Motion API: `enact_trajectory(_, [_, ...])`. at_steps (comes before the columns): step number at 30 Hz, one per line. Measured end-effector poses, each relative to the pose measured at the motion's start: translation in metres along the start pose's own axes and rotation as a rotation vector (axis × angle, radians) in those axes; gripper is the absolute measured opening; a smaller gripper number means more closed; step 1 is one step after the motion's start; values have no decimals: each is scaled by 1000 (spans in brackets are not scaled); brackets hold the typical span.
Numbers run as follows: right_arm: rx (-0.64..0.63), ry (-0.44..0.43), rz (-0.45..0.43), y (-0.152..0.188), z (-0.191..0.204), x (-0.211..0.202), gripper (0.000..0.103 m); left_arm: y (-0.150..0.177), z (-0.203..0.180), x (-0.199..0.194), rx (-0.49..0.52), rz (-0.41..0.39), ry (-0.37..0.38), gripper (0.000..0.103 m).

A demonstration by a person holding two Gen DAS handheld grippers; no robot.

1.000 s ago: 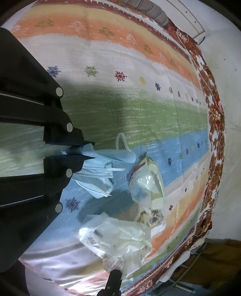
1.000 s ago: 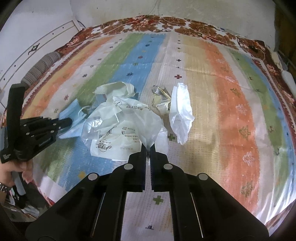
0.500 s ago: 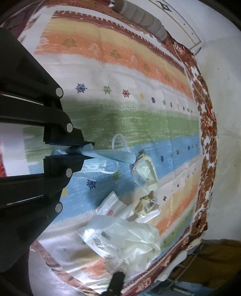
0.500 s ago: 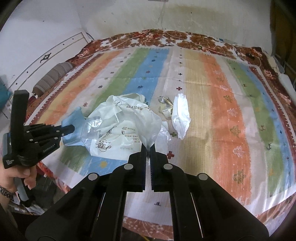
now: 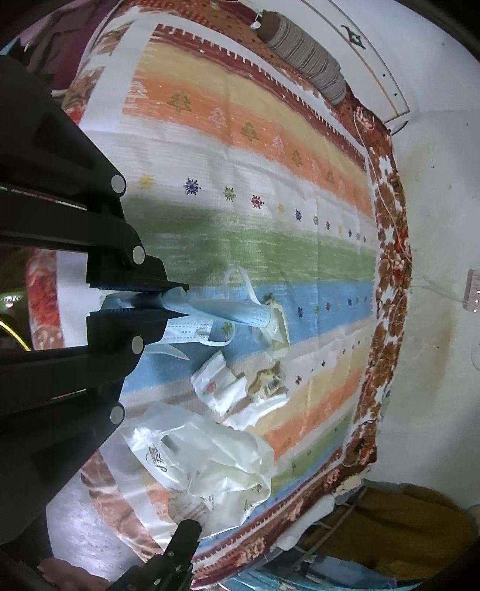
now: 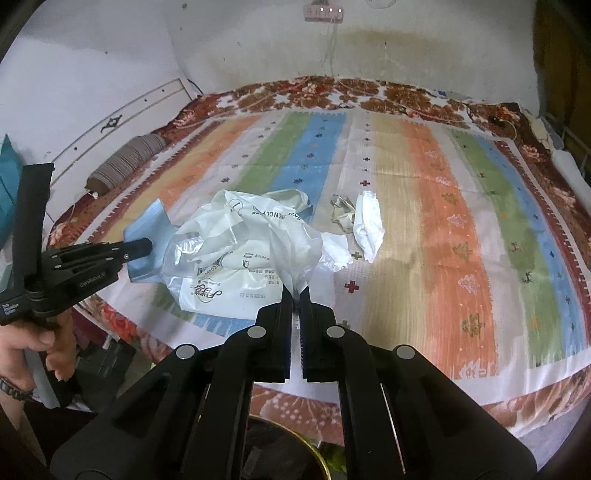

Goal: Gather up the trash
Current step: 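Carry the mask and white plastic bag in both tools over the bin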

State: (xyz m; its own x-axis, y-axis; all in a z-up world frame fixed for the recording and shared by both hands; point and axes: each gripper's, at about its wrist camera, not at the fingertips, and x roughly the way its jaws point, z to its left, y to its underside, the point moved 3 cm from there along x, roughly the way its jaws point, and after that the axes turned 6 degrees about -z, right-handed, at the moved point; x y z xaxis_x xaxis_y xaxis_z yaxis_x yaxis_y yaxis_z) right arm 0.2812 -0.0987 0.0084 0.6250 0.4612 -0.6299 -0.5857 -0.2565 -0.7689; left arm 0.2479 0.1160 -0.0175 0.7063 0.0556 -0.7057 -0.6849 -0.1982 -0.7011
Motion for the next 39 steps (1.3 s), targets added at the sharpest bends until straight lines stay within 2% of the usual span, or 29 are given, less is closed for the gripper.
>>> enact_trajectory(4, [-9,22,-5,12,-1,-12,3,5,-9,-18,-6,-24,9,6])
enact_trajectory(13, [37,52,10,33,-15,-30,3,28,-21,-42,-43,-18,11,6])
enact_trajectory(23, [48,71,21,70,-19,-53,3,49,-37,-72,-77,-58,77,6])
enact_trajectory(29, [44,64,31,92,-14,-66,3,61,-43,-87,-63,-81,75,6])
enact_trajectory(39, [28,55,63,125,0,-76,3,91,-46,-109,-96,-91,120,6])
